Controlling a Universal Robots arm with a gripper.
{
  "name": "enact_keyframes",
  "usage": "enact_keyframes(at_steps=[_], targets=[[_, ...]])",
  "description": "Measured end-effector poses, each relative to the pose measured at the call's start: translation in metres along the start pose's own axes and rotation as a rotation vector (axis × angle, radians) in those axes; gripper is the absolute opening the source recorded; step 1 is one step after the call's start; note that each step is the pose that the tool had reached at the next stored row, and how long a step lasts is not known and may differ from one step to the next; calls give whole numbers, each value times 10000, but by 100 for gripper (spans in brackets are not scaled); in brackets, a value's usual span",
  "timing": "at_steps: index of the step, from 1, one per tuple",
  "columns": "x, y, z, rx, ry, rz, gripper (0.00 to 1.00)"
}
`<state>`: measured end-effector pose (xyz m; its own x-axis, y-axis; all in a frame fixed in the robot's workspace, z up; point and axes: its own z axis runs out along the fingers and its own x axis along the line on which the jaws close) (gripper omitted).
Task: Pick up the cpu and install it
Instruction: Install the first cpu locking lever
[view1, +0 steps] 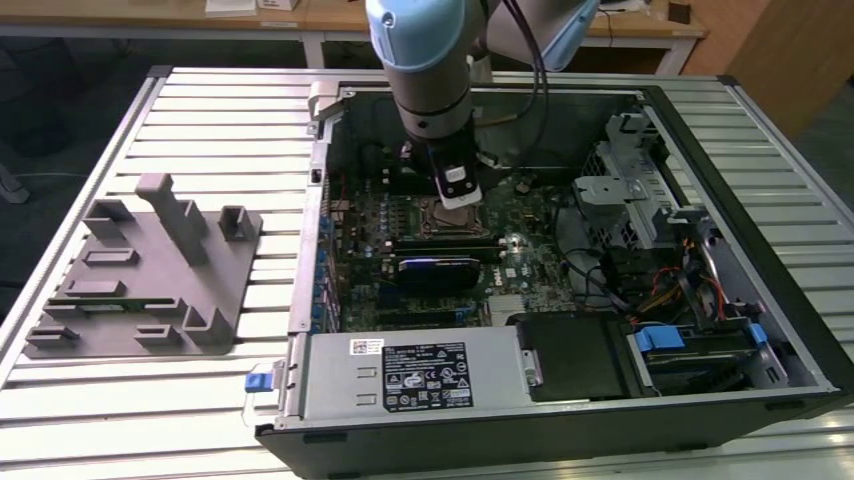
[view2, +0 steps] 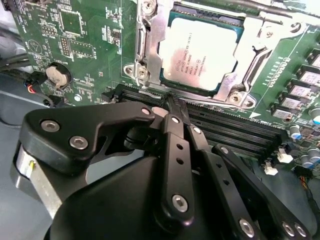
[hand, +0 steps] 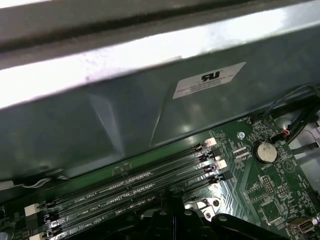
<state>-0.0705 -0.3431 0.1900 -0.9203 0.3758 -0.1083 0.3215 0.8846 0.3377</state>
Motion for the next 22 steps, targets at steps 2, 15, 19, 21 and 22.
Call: enact_keyframes(at_steps=[2,15,19,21,22], targets=[[-2,-5,6,5,-14,39,11],[-3,-19,35,-110,3,144,11],[-2,-18,36,-152,17,156,11],[-3,-16,30,-154,17,155,11],[-3,-14,25,-153,17,156,11]])
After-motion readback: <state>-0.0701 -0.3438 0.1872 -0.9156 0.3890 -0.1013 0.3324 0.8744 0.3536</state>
